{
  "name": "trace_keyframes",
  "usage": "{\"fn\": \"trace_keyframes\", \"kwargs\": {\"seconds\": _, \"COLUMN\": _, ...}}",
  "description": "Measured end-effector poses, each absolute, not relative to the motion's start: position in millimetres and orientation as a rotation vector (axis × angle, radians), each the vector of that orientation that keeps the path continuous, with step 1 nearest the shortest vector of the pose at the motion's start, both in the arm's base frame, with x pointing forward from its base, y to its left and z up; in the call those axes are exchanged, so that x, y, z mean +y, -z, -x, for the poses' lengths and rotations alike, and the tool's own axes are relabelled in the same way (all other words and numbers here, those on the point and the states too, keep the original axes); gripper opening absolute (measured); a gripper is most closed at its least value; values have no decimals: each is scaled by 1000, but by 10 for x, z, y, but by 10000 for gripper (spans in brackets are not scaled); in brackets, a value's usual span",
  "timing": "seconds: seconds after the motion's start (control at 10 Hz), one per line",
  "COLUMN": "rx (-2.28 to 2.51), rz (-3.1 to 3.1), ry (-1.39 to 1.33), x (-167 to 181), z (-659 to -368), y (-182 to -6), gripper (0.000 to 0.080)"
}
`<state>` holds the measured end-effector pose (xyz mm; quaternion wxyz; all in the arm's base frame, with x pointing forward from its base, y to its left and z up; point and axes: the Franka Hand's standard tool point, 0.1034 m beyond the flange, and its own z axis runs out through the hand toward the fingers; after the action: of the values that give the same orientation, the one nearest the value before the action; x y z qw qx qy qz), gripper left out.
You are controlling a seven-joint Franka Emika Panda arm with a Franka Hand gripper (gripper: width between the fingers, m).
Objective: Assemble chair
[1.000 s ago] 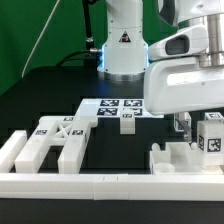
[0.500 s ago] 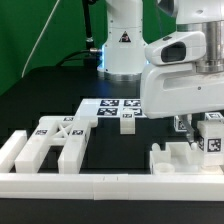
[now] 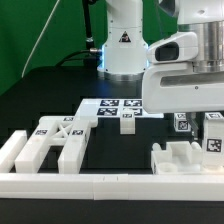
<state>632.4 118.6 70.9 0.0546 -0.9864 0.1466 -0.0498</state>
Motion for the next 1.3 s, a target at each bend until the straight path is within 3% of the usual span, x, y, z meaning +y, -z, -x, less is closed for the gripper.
{"fn": "trace_keyframes", "kwargs": {"seconds": 0.6, "rx": 1494, "rz": 2518, "ry": 83, "x": 1215, "z": -6390, "y": -715, "gripper": 289}}
{"fn": "trace_keyframes", "kwargs": {"seconds": 0.9, "rx": 1532, "rz": 2492, "ry": 77, "x": 1217, "z": -6390, "y": -714, "gripper": 290}}
{"fn": "trace_keyframes", "kwargs": {"seconds": 1.1, "rx": 1448, "rz": 2543, "ry": 87, "x": 1217, "z": -6390, "y": -714, "gripper": 607}}
{"fn": "trace_keyframes", "kwargs": {"seconds": 1.3, "rx": 1049, "rz": 2748, "ry": 115, "x": 1233, "z": -6414, "y": -751, "gripper": 638}}
